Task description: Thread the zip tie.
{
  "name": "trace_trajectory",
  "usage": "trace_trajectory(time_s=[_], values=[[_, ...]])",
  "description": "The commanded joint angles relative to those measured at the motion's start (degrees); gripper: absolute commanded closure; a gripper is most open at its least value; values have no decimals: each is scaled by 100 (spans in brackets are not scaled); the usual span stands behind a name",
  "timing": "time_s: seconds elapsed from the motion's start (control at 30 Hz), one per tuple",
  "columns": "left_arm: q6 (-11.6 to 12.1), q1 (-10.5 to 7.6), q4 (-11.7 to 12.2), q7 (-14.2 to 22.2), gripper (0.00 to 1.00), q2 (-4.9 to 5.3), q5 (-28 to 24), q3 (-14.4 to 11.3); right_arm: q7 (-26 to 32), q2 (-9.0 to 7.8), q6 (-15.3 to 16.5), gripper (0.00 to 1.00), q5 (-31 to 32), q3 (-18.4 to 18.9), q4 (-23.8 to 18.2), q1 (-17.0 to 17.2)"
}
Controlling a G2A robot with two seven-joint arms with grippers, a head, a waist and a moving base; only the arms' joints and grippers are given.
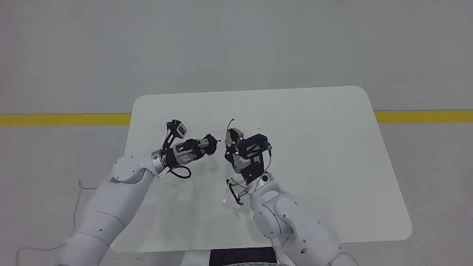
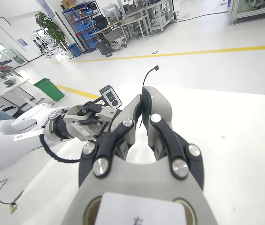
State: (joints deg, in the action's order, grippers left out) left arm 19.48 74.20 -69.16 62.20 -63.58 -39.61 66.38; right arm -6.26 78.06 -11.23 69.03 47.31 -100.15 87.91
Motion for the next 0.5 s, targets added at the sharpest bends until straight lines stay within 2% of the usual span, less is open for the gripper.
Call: trace_trajectory(time_s=[0.0, 0.27, 0.47], values=[[0, 0, 0, 0, 100, 0, 0, 0, -39, 23, -44, 100, 0, -30, 34, -31], [0, 0, 0, 0, 100, 0, 0, 0, -121, 110, -260, 100, 70, -108, 124, -130], [0, 0, 0, 0, 100, 0, 0, 0, -84, 148, -269, 100, 101, -135, 151, -134]])
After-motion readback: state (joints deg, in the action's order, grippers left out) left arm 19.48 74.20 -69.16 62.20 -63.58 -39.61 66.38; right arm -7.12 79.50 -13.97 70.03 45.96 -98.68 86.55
